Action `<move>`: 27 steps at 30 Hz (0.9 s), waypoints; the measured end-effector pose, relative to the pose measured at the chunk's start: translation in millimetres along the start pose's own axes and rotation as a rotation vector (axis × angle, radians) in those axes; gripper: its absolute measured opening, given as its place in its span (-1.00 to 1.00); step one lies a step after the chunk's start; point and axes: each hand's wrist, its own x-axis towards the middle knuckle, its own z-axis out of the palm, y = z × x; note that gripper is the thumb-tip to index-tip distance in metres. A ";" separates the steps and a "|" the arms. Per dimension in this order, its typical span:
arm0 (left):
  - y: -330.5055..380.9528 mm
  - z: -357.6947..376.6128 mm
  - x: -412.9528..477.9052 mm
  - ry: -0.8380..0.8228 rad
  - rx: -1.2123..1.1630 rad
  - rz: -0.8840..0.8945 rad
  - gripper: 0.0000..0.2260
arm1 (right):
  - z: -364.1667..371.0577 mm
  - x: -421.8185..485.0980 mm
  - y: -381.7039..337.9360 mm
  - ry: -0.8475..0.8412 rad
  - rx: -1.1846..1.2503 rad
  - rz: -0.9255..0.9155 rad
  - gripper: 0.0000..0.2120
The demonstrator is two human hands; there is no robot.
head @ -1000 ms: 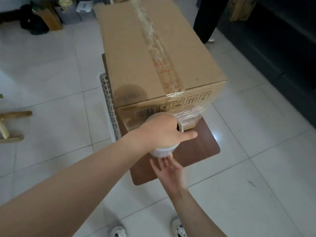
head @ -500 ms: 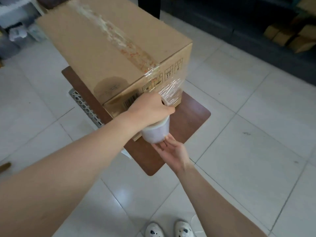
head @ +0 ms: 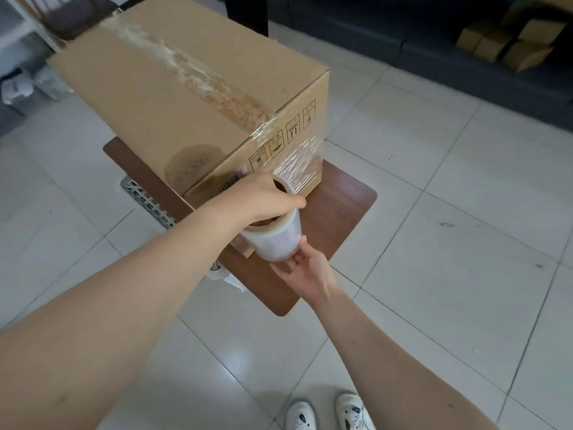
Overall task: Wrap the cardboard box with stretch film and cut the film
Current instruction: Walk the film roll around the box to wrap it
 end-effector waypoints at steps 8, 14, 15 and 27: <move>-16.4 2.4 0.5 0.068 0.053 0.093 -0.58 | -7.5 0.9 26.3 -0.024 0.106 -0.084 -0.77; -29.6 -2.5 -7.8 0.090 0.115 0.275 -0.56 | -9.8 -1.2 59.7 -0.024 0.154 -0.183 -0.81; -32.1 -2.1 -10.5 0.108 0.134 0.312 -0.55 | -9.4 -1.1 65.7 -0.021 0.156 -0.198 -0.81; -69.5 -1.1 -35.0 0.106 0.277 0.597 -0.70 | -5.9 -11.9 114.3 -0.068 0.048 -0.393 -0.62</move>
